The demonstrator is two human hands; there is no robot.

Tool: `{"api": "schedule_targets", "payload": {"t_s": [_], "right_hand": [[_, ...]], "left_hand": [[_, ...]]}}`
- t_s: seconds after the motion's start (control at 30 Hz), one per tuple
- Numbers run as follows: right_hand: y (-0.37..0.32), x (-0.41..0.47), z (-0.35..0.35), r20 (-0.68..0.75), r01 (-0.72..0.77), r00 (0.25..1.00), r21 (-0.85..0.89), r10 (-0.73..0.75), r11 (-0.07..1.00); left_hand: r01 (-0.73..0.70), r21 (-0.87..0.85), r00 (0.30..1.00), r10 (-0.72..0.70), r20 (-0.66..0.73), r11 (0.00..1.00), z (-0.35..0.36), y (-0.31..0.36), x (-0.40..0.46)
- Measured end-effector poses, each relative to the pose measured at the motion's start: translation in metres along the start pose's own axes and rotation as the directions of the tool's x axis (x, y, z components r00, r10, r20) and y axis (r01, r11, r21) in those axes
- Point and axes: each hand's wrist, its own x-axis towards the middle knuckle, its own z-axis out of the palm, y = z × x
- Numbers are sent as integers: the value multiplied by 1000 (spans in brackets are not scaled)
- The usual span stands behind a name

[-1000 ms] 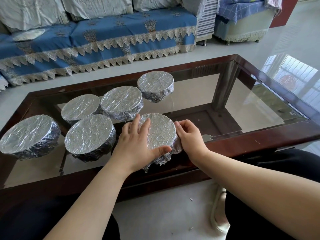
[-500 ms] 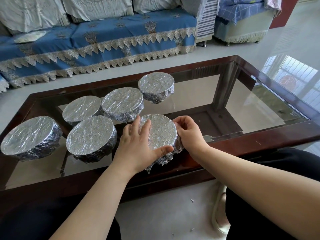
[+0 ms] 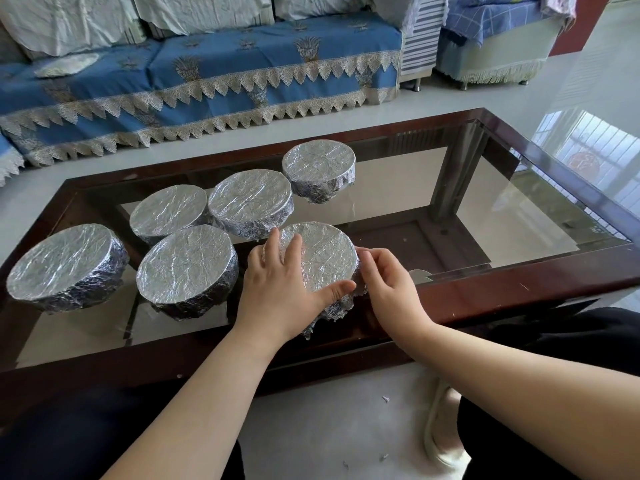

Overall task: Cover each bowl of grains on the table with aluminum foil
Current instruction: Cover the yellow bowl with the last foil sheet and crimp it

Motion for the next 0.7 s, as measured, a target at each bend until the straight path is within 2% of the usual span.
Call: {"api": "schedule_targets", "payload": {"t_s": [0.13,0.37,0.7], "right_hand": [[10,0,4,3,10,1000,-5,-10,1000],[9,-2,14,-109,-18,994,20,20,1000],[8,-3,19,-168,-77,982,77,89,994]], "left_hand": [[11,-8,1000,-11,-5,1000,1,0,0],[22,-17,1000,-23,-14,1000,1,1,-1],[39,-26,999,-40,-20,999,3,2,-1]]}}
